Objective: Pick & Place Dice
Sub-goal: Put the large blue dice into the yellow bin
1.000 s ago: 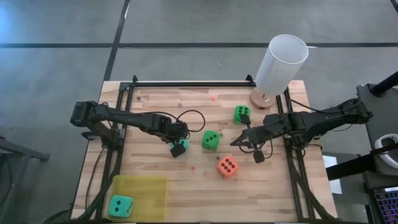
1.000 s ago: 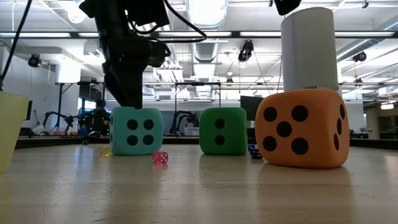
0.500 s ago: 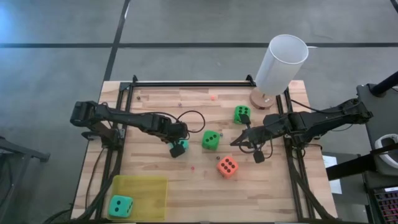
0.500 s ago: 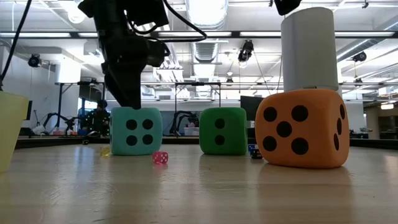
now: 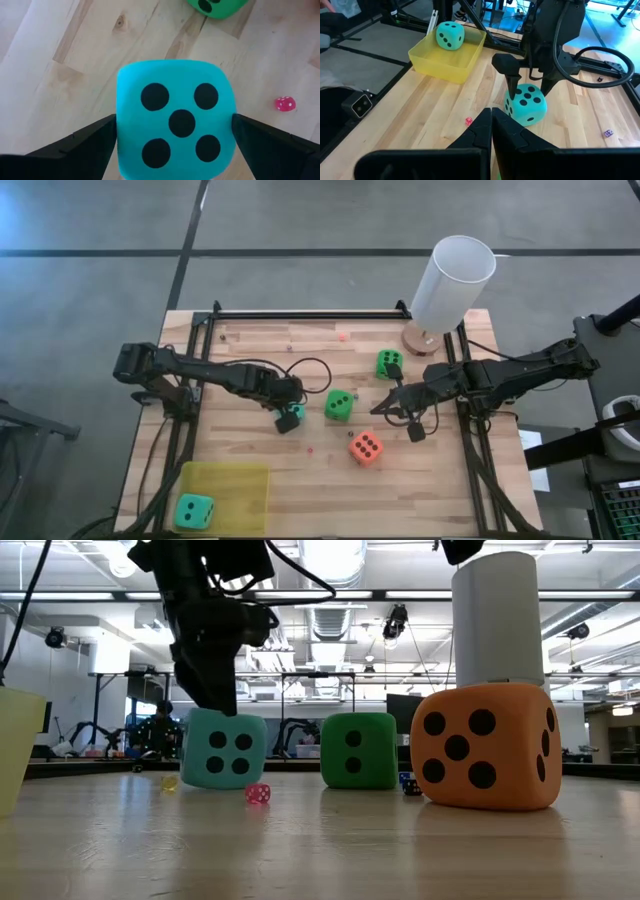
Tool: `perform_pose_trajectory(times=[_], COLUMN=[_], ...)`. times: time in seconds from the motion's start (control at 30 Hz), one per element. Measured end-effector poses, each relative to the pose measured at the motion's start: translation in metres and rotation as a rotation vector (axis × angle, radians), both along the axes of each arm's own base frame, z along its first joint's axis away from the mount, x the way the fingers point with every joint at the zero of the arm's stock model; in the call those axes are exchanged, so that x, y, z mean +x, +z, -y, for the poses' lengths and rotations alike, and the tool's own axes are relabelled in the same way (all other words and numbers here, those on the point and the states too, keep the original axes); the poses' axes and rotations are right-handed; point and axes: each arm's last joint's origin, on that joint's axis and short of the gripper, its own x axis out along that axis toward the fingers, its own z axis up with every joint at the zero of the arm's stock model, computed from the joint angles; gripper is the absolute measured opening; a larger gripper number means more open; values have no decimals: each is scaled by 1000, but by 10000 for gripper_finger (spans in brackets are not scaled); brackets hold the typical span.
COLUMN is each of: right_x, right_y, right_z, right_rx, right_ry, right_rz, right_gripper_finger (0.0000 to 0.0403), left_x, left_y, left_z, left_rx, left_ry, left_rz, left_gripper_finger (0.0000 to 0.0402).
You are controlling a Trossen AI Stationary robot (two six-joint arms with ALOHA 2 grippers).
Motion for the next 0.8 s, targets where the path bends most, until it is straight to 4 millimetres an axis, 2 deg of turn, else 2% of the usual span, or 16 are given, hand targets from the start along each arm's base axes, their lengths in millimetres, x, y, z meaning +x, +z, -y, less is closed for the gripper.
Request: perform_pose_trajectory(times=[0.8], right_x=[0], right_y=[0], right_z=[0], right_rx=[4], right_ry=[-1], right_rz=[1], right_gripper_finger=[8], left_x=[1], left_y=[0], left_z=[0], left_rx=[-4], left_ry=[1], left_rz=[12], left_gripper_finger=[390])
